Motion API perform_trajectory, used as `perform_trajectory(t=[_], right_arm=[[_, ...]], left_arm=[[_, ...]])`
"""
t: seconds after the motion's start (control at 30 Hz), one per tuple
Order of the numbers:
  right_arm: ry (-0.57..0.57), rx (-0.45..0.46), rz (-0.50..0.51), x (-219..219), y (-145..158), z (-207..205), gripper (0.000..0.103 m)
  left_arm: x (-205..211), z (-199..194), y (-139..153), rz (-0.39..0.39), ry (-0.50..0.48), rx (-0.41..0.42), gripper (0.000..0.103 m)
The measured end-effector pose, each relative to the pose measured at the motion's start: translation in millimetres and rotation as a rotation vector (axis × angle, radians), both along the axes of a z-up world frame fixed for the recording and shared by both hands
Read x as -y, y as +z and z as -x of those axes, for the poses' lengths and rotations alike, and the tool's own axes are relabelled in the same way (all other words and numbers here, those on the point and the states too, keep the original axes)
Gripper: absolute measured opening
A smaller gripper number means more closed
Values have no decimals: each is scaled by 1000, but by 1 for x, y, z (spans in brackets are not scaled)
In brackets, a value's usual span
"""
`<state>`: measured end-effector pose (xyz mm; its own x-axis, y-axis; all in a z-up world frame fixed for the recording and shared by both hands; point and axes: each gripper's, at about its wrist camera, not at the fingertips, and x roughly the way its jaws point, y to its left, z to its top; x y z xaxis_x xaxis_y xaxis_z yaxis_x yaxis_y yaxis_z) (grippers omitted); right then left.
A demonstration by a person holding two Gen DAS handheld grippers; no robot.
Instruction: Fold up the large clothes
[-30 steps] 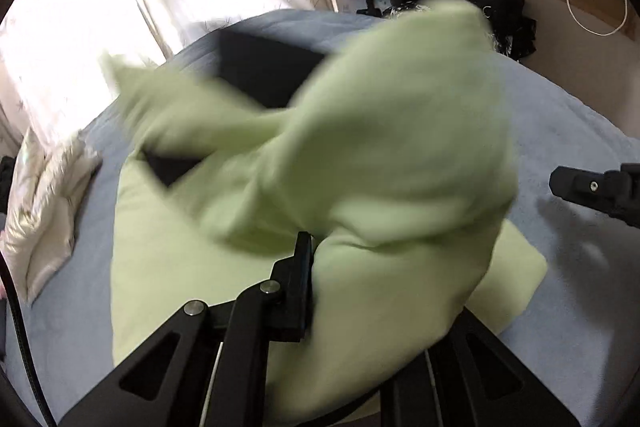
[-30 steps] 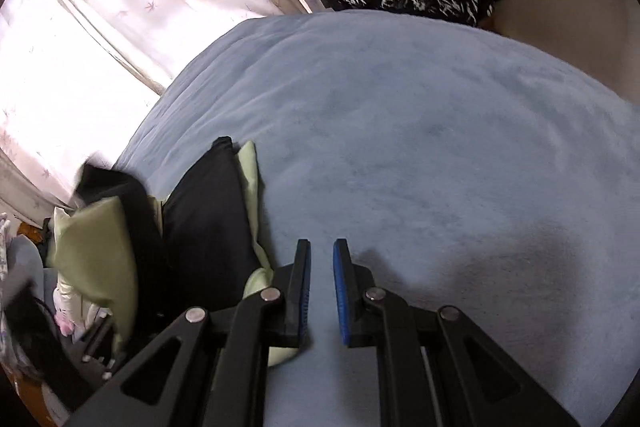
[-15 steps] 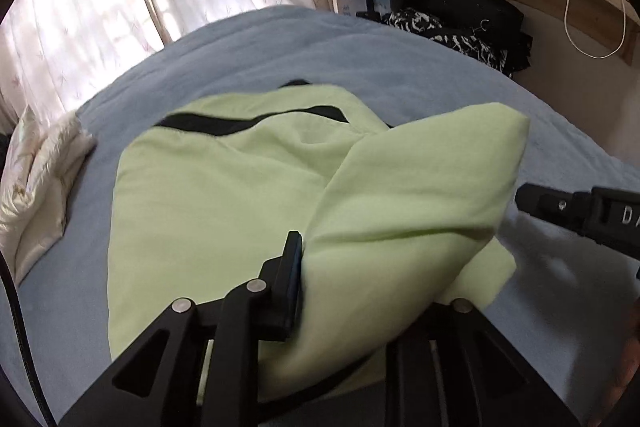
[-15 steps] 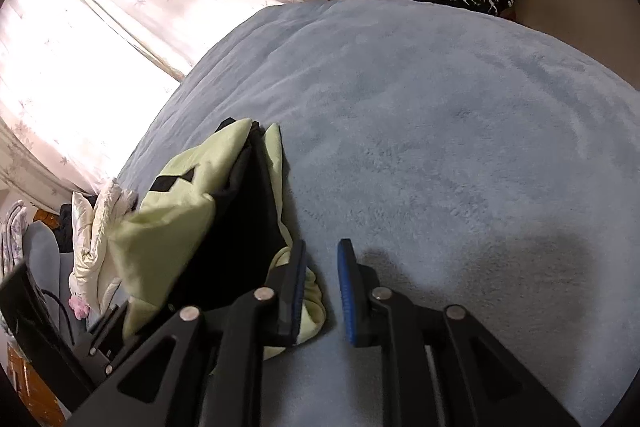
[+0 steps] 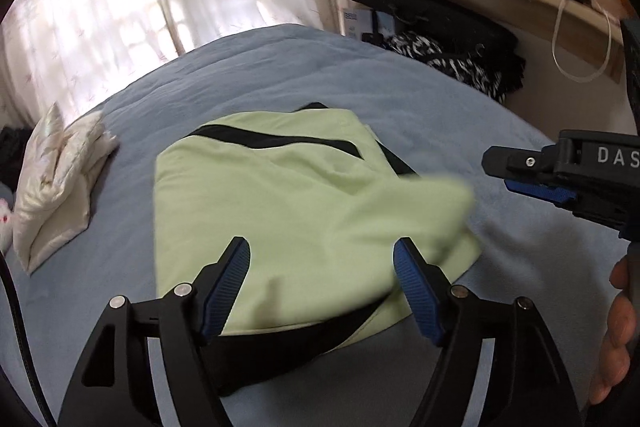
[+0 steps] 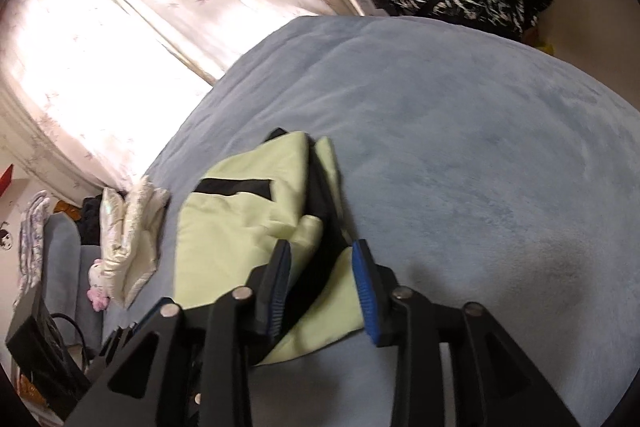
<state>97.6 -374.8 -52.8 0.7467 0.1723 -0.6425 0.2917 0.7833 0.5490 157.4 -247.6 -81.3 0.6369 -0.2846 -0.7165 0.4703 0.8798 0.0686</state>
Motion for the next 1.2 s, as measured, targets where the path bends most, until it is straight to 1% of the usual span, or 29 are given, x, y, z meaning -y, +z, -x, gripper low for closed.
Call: perform_trajectory(t=[0.1,0.2,0.27,0.33,0.37,0.4,0.47,0.53,0.57,0.67,0.77,0.87,0.93,1.0,1.03,1.07,1.1,1.2], right_arm=[[42,17,-16,-4,11,-5,36],[91,27,-36,-6,19,-19,37],[141,12,-73,-5,18,-34,38],[203,-23,-97,-4,12,-55,38],[229,-51,-101,-3,6,-66,38],[242,-74,-105,-3,1,-73,38],[268,-120,-123,-1,-11,-88,38],[301,-169,-172,3,-28,-103,38],[313,-190,-193,4,-35,-109,38],[331,-233,-227,5,-54,-123,38],[332,-247,-263,5,-69,-138,38],[339,-255,-269,0,-81,-152,38],[352,-240,-267,-6,-87,-159,37],[374,-205,-237,-12,-84,-159,13],[381,-191,-201,-14,-79,-157,7],[384,-174,-175,-13,-73,-154,6],[384,-135,-161,-12,-64,-148,6],[374,-1,-148,-4,-28,-120,5]], left_arm=[[-28,-9,9,65,59,-39,73],[-58,-26,8,146,123,-130,73],[-76,-37,2,193,167,-187,73],[-91,-48,-7,215,207,-226,70],[-97,-53,-12,224,226,-246,63],[-103,-59,-19,234,238,-275,60],[-113,-68,-32,263,258,-332,58],[-119,-76,-43,282,269,-373,58],[-123,-80,-48,296,274,-388,58],[-128,-86,-53,334,269,-393,58],[-130,-90,-56,359,264,-401,58],[-133,-94,-59,376,266,-409,58],[-134,-97,-60,378,264,-412,58],[-134,-98,-60,379,264,-418,58],[-134,-99,-59,382,263,-418,58],[-133,-99,-58,382,265,-417,55],[-133,-98,-57,378,265,-414,49],[-131,-94,-54,372,242,-400,41]])
